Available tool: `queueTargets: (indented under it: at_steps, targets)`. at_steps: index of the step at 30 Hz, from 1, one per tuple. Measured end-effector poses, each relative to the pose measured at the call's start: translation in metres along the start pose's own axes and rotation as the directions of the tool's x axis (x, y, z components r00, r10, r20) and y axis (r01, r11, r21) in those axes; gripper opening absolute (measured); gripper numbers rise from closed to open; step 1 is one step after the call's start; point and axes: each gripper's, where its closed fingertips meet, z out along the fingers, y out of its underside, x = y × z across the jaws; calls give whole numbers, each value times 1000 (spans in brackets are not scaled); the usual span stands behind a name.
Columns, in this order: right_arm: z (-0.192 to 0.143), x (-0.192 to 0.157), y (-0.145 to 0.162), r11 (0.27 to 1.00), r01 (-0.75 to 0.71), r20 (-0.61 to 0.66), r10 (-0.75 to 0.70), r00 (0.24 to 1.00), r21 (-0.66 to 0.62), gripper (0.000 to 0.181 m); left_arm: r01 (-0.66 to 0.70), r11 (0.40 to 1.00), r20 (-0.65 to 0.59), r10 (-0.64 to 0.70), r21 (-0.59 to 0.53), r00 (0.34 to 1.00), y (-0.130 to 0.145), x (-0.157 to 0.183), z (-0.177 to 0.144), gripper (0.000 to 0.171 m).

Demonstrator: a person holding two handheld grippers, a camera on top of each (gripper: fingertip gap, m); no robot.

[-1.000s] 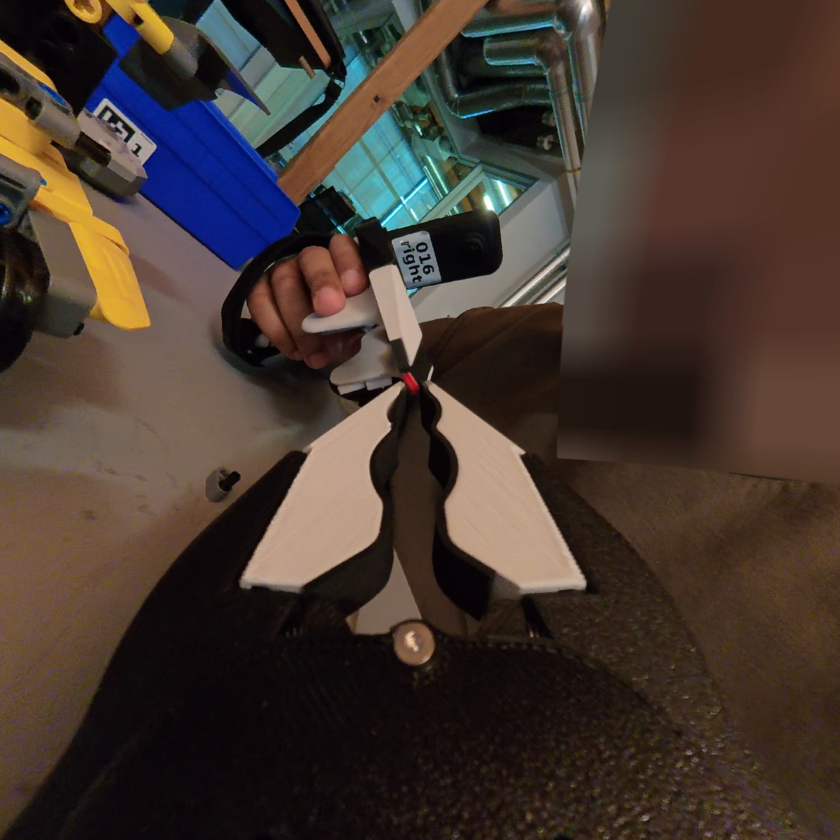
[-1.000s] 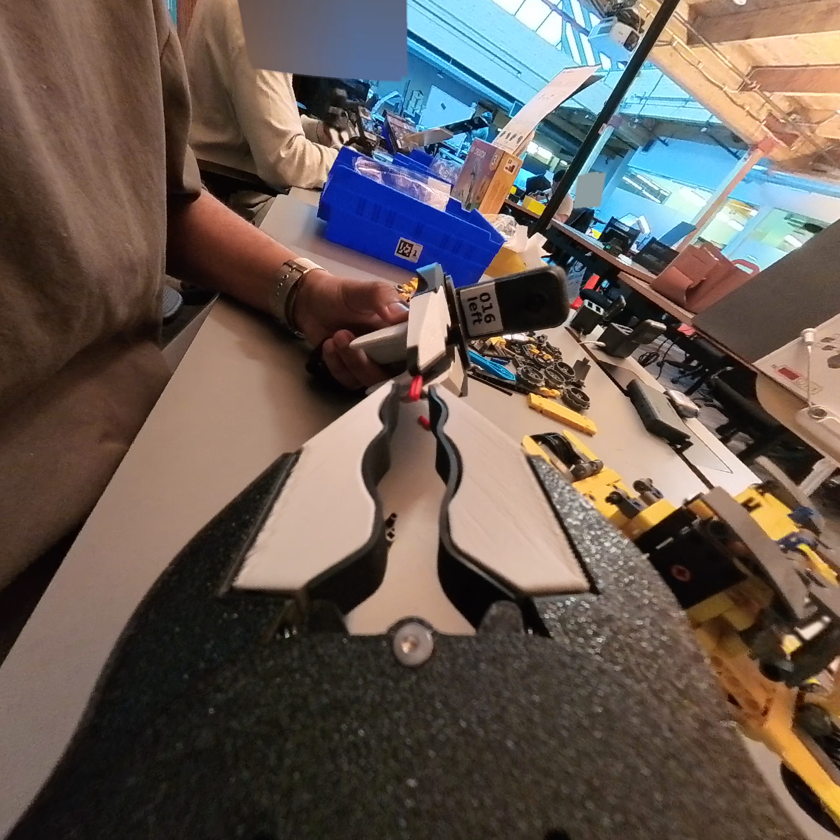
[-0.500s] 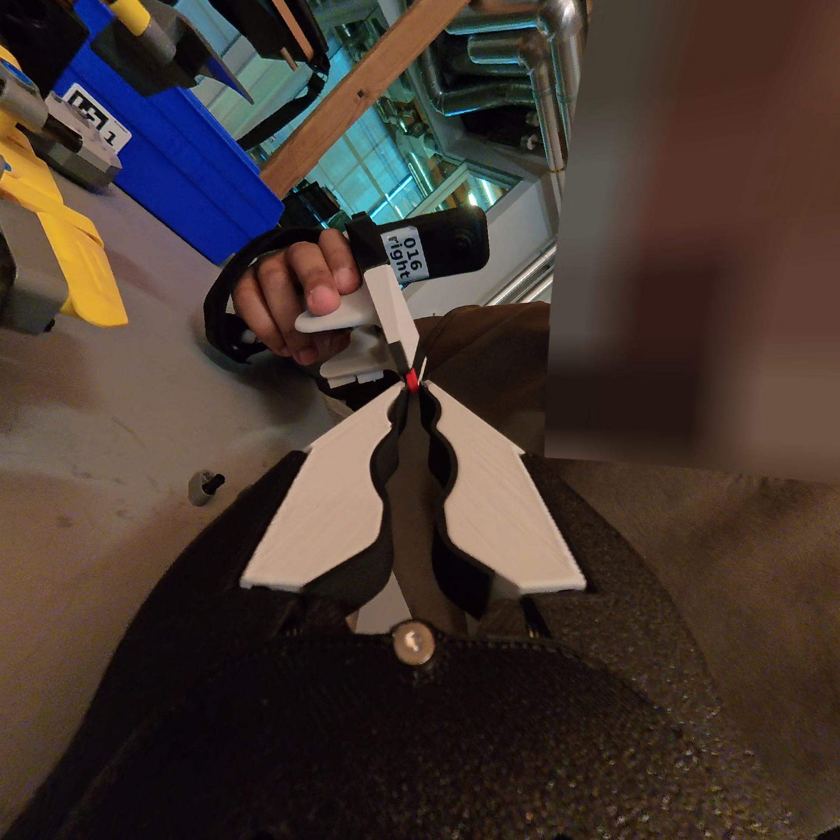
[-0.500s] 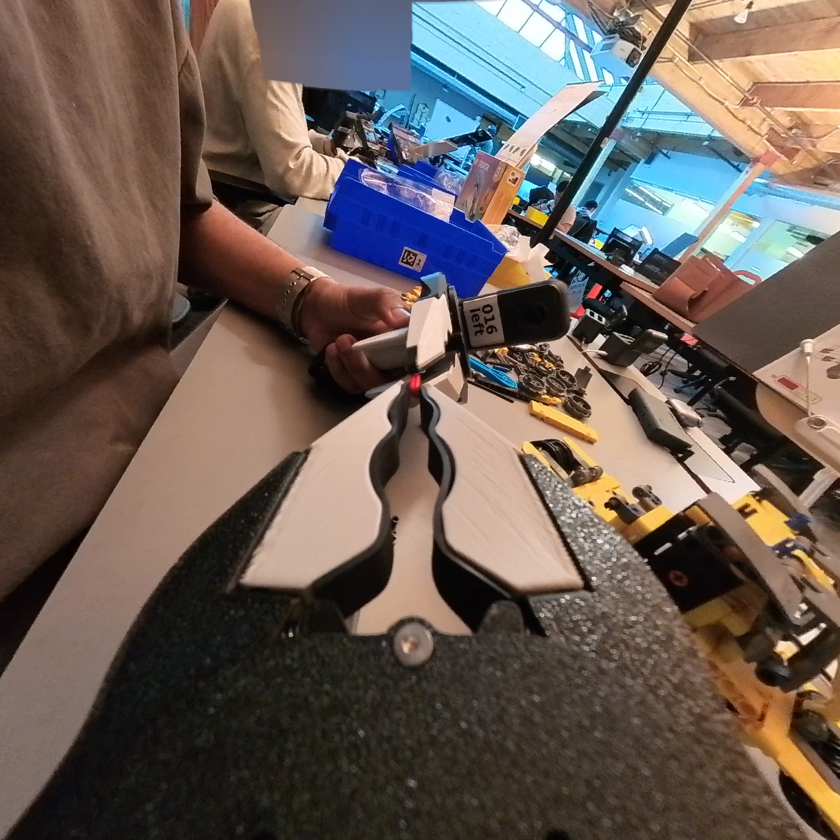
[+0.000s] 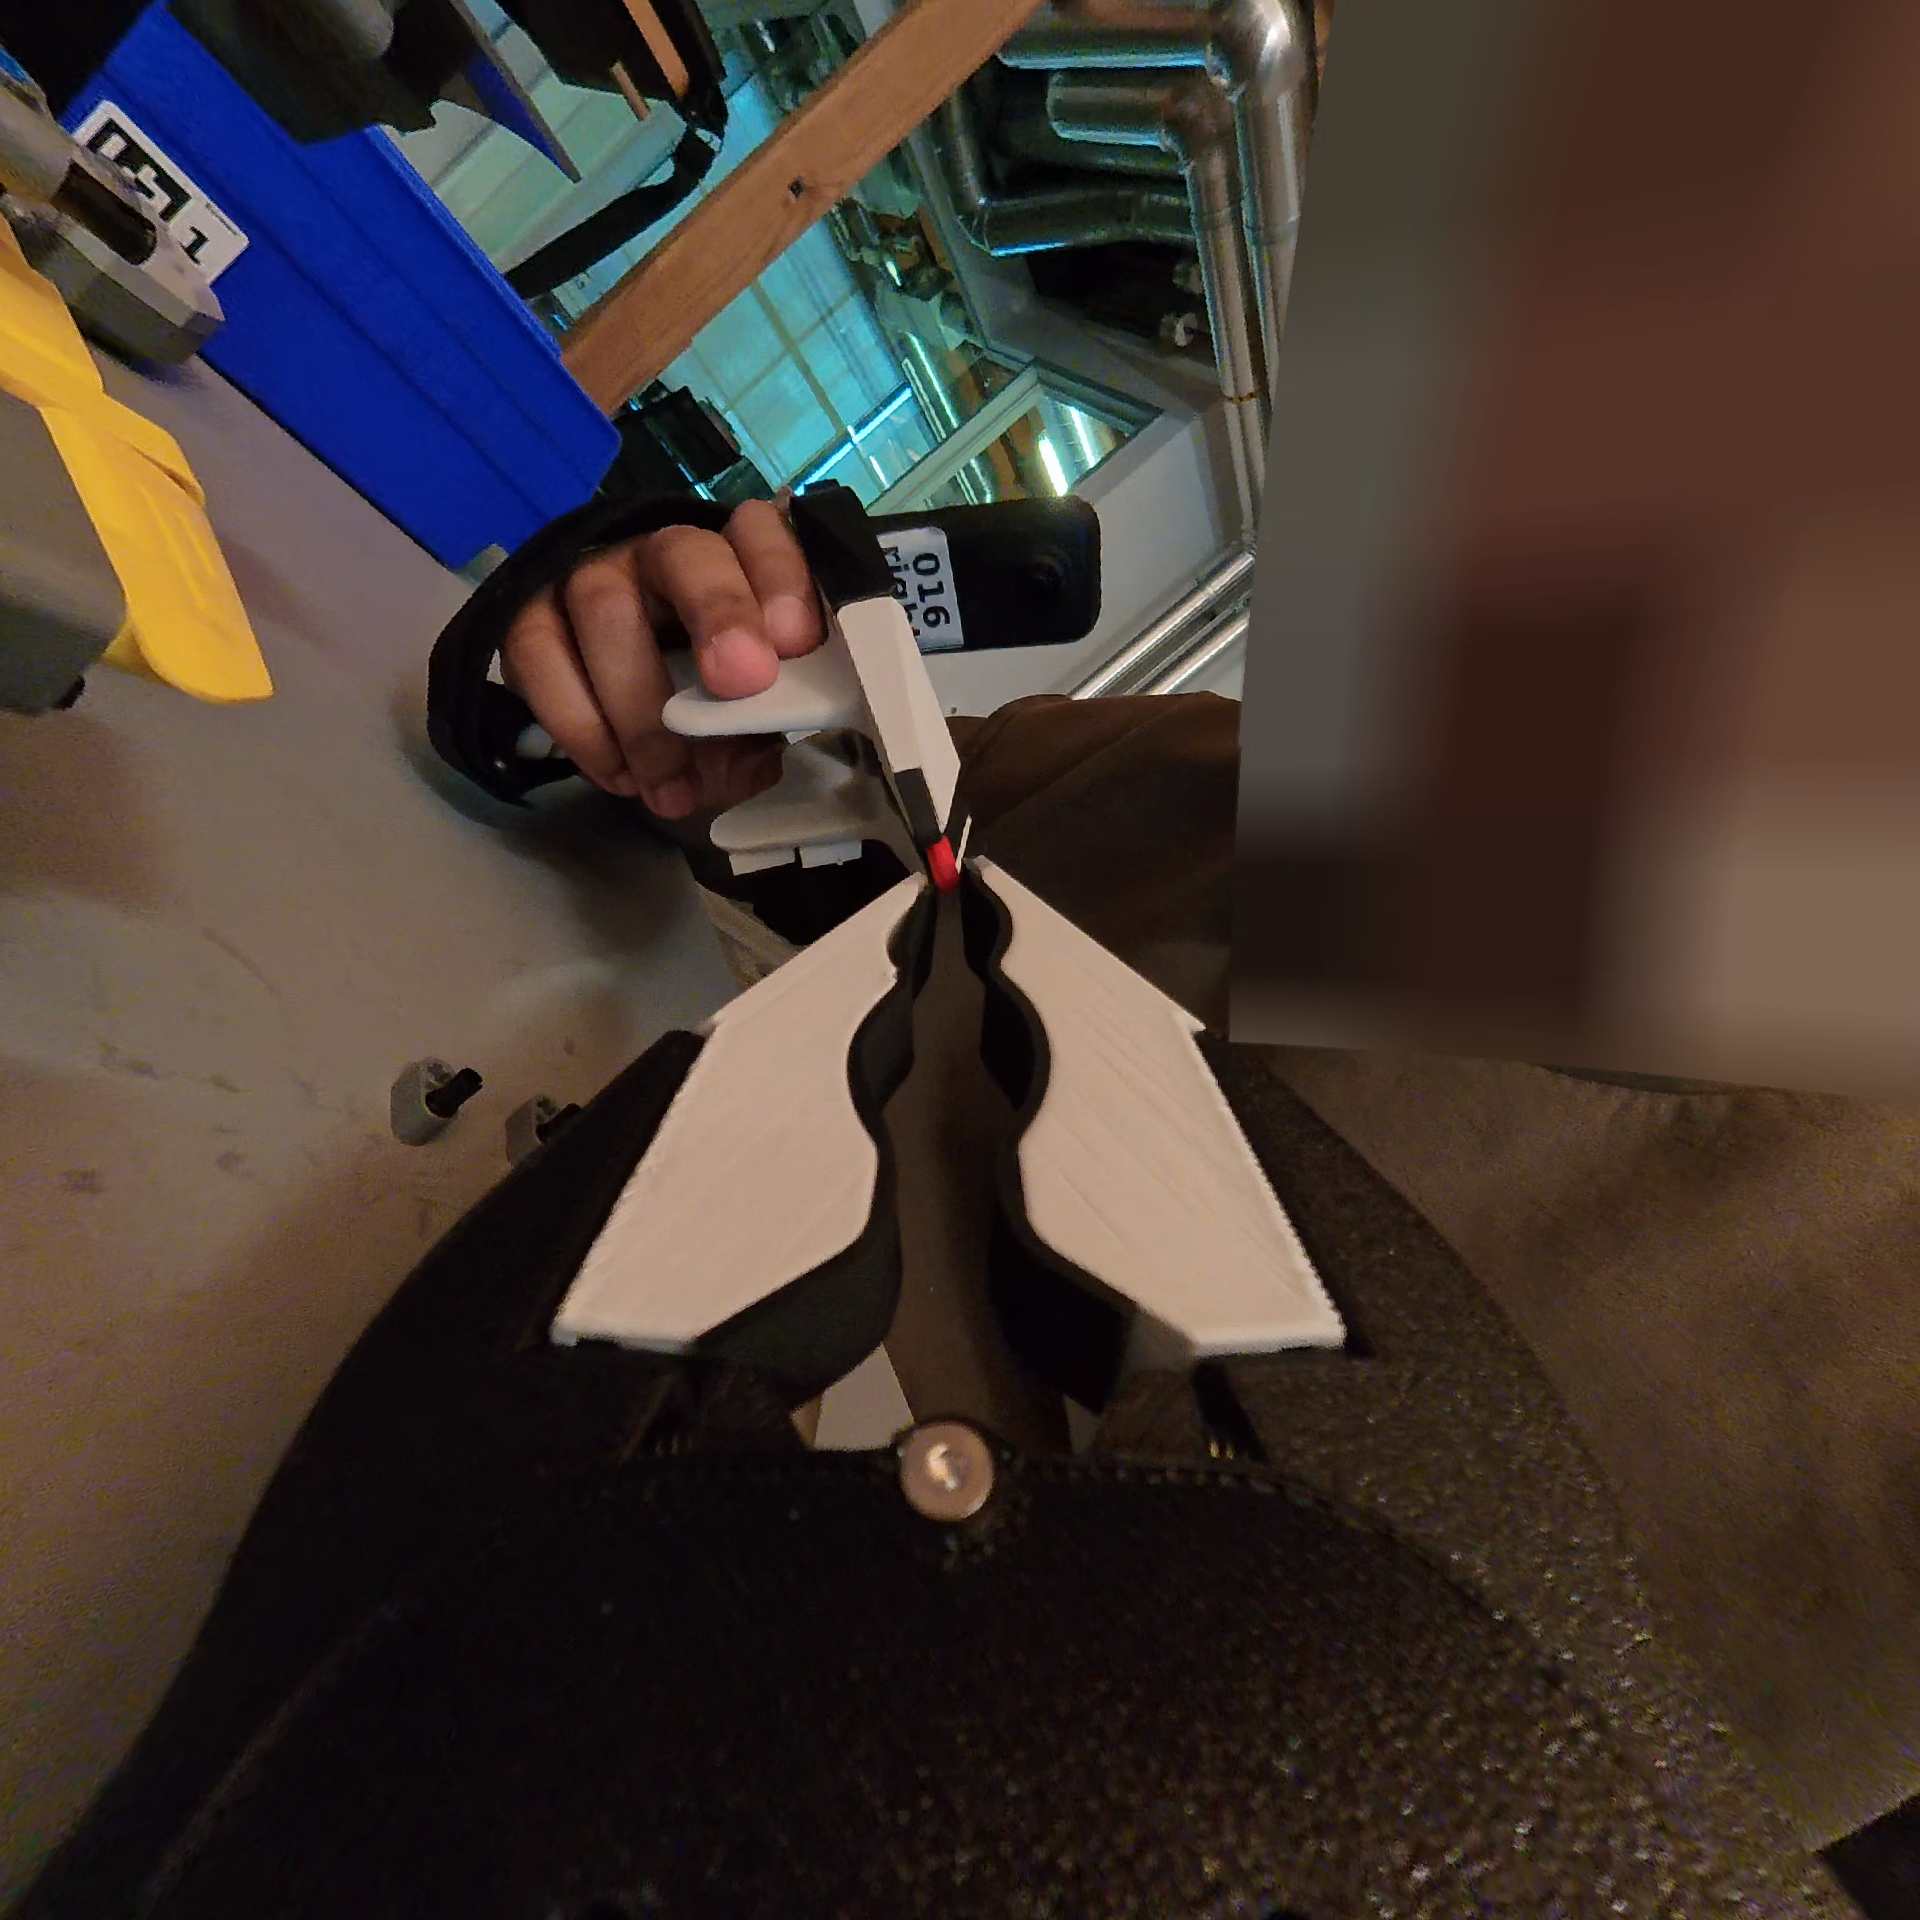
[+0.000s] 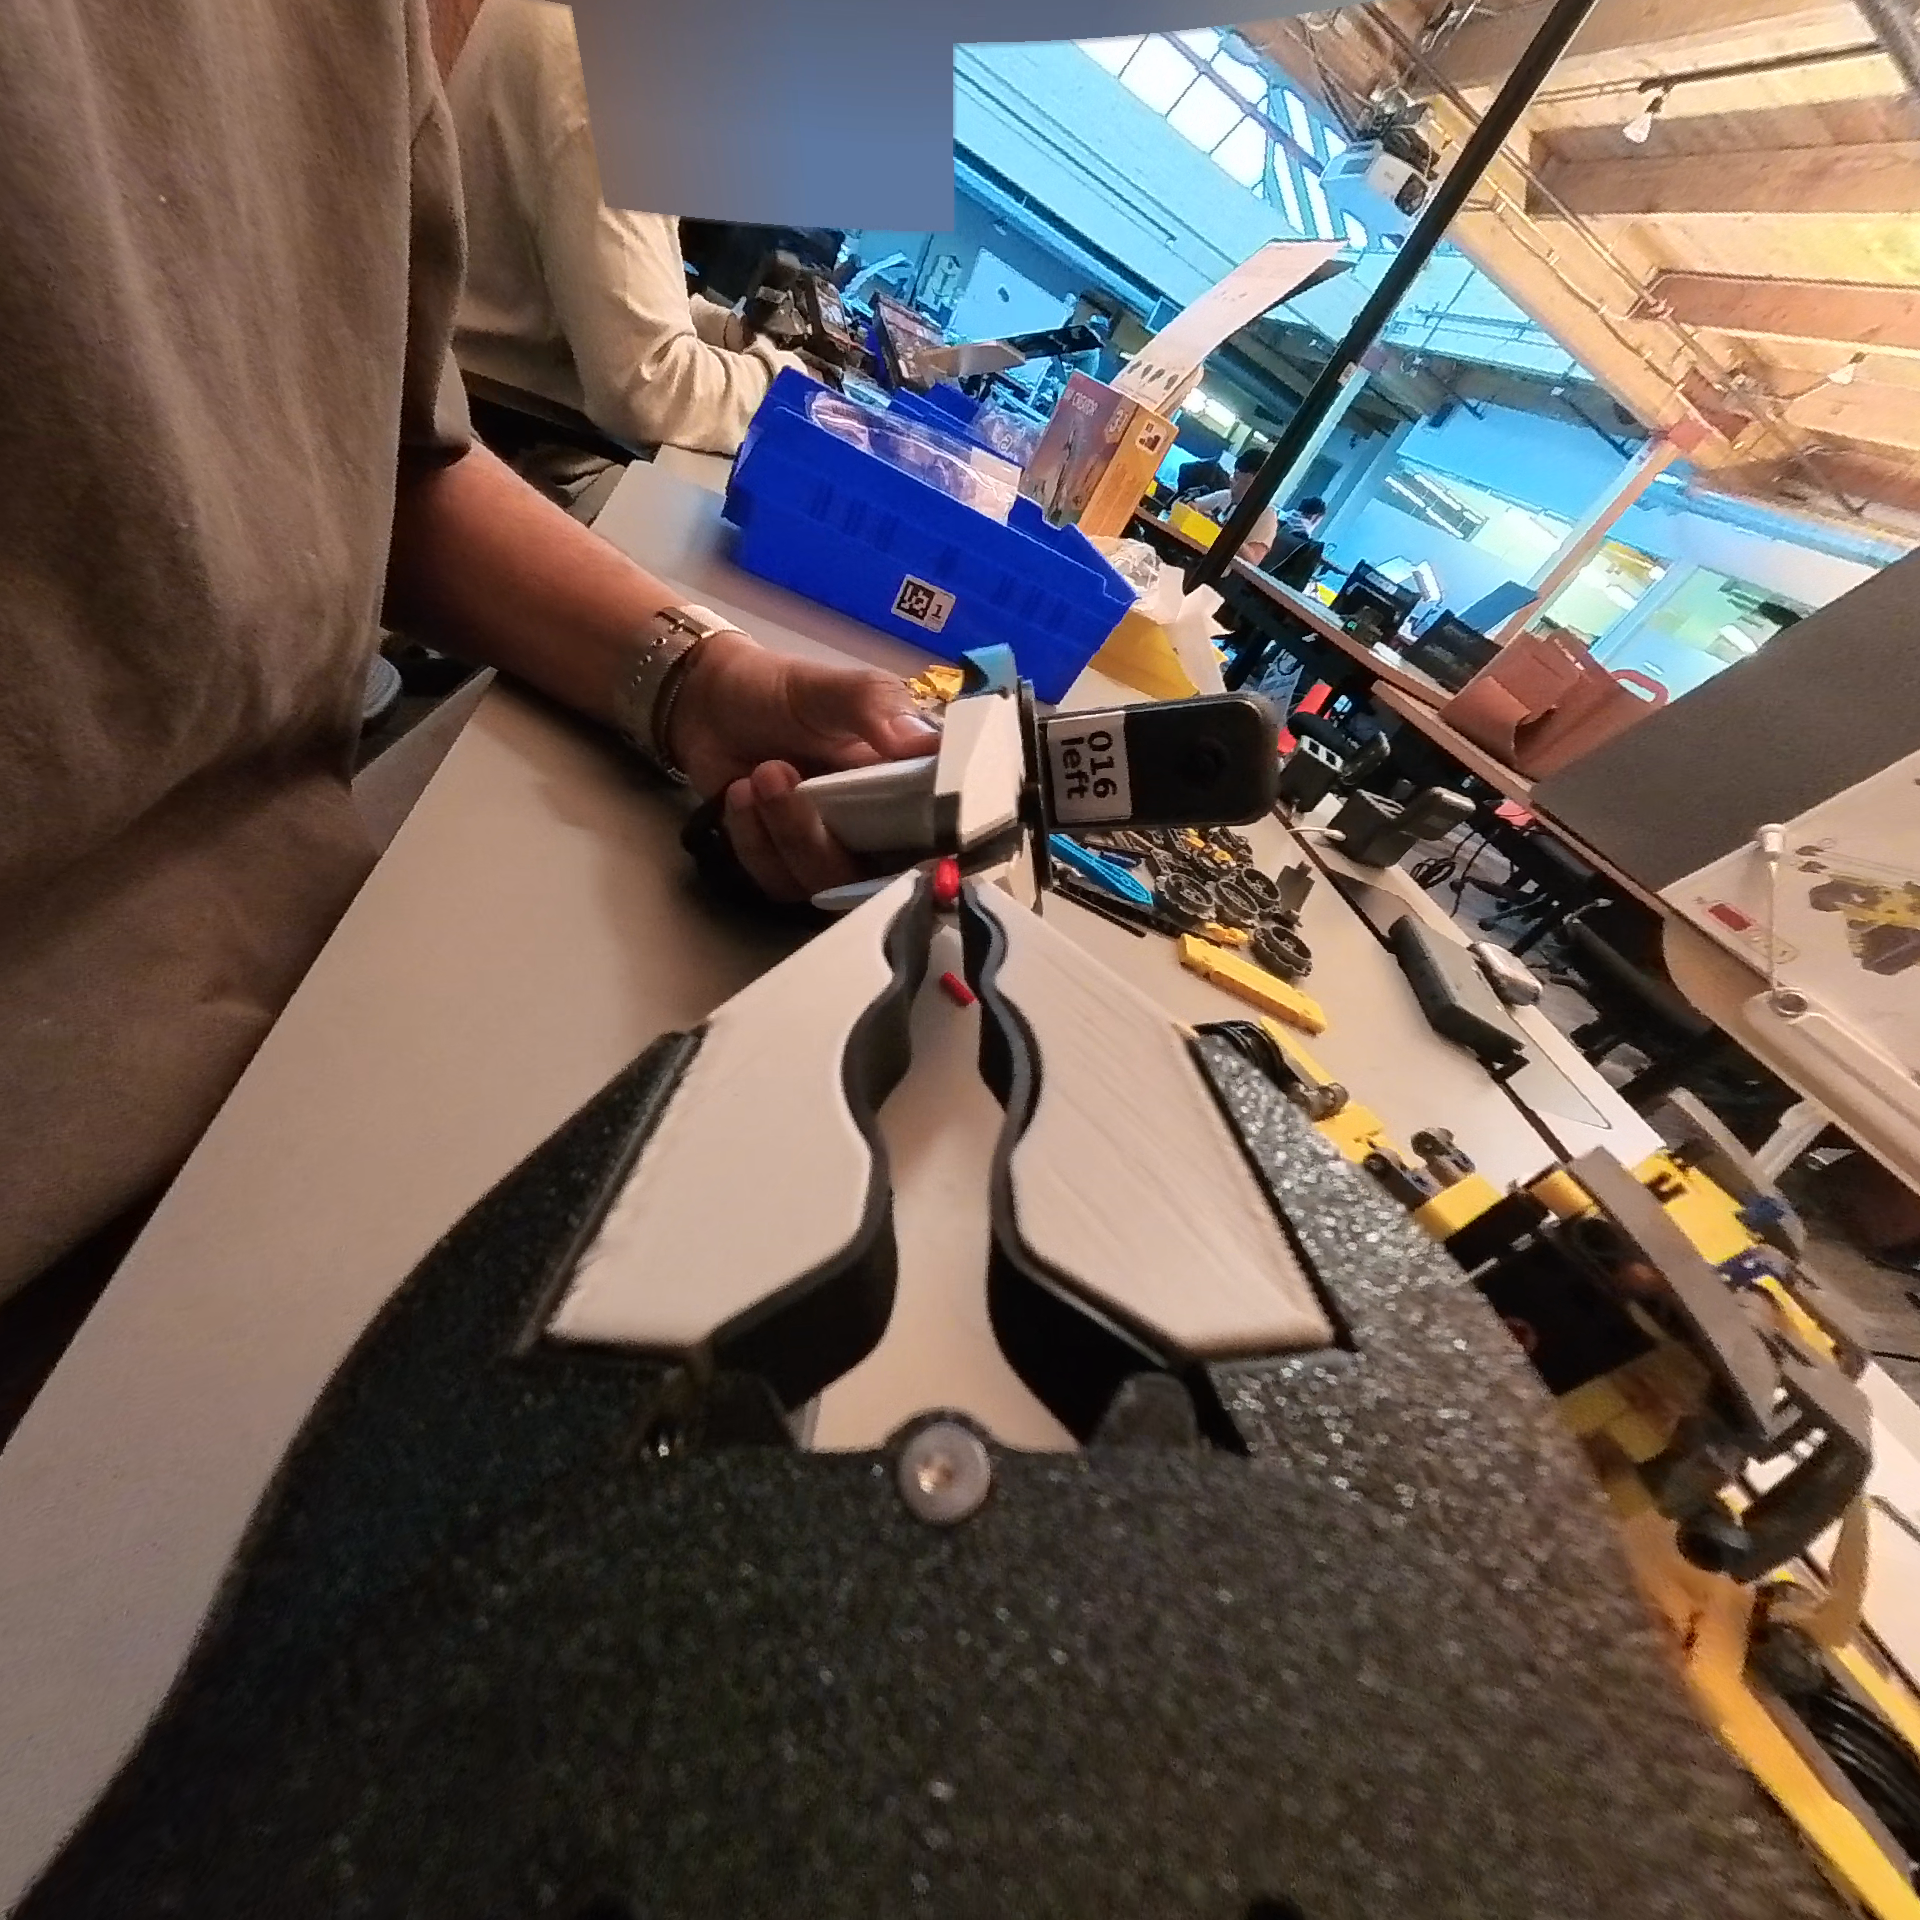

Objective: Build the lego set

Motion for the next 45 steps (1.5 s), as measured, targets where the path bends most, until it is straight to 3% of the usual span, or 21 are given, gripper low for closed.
queueTargets:
  at_steps: [15, 19, 23, 26, 30, 35, 41, 45]
  targets:
    - [-1, -1, 1, 999, -32, 21, 32, 999, -12, 4, -20, 1000, 30, 20, -5, 999, 1, -2, 2, 1]
    - [-6, 17, 5, 995, -99, -29, 98, 995, -27, 4, -133, 991, 179, 136, -31, 974, -2, -13, 0, 23]
    - [-10, 26, 27, 970, -223, -22, 222, 975, -102, 4, -283, 956, 343, 292, -77, 893, -8, -21, -10, 28]
    - [-9, 27, 54, 928, -287, -43, 285, 957, -235, 4, -322, 926, 492, 377, -195, 785, -1, -41, -21, 29]
    - [-6, 15, 84, 805, -376, -60, 394, 917, -458, 4, -329, 893, 599, 450, -307, 663, 3, -58, -27, 5]
    - [-10, -5, 97, 666, -274, -13, 369, 929, -693, 4, -251, 851, 628, 512, -461, 586, 23, -77, -28, 13]
    - [-12, -12, 96, 568, -199, 40, 380, 924, -799, 4, -167, 781, 643, 597, -601, 479, 39, -98, -30, 10]
    - [-10, -15, 98, 523, -176, 61, 404, 913, -834, 4, -168, 769, 641, 614, -617, 460, 39, -100, -30, 12]
